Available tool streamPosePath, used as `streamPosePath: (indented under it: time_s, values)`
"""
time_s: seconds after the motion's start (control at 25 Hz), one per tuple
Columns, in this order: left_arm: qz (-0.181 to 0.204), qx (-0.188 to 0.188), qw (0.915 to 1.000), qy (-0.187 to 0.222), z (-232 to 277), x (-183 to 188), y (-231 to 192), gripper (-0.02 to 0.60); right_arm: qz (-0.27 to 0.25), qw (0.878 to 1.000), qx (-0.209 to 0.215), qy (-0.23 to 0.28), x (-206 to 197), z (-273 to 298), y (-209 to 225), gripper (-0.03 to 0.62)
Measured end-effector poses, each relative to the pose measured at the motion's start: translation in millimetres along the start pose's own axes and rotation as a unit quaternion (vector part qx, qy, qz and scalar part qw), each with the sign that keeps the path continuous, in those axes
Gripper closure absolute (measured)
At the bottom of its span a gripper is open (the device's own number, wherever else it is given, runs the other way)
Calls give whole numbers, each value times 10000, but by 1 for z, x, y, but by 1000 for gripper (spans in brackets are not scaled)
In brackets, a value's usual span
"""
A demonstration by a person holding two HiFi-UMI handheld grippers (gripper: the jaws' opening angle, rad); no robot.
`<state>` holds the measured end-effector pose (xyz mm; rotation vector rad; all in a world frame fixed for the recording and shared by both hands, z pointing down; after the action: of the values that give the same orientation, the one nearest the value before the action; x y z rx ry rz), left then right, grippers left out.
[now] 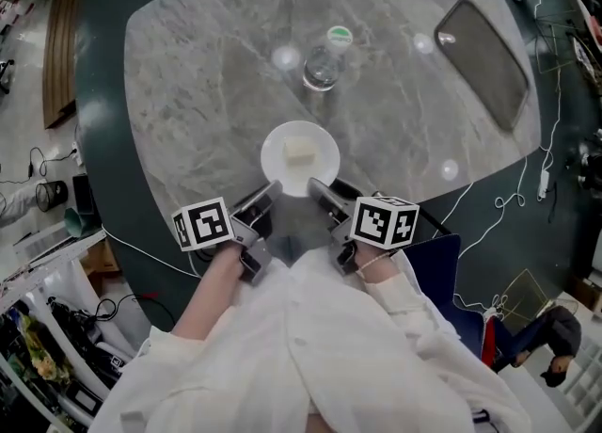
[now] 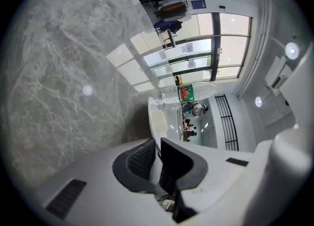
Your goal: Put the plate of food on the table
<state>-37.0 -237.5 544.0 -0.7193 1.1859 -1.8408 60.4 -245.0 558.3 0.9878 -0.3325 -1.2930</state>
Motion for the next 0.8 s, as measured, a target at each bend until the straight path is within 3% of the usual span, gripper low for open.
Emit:
streamPosePath:
  time_s: [0.16,0.6,0.8]
  values:
    - [172,137,9998,-7,6,9,-10,557,40,10000,-21,60,6,6,4,430]
    - [-142,233,9996,78,22,26,-22,557,-119,9998,-141,41,28,17,13,404]
    - [-78,388,9992,93,21,37,-30,558,-220,9987,-310,325,44,9,22,398]
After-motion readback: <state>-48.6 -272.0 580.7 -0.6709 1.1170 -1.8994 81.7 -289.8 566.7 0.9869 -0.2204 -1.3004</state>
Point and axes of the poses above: the fingertips, and each gripper's own axes: z forward along the fingers, y to its right, x out of its top, the point moved 2 cm from there along -z, backward along the fingers, and after that the axes turned 1 degree about x, right-handed, at the moved point
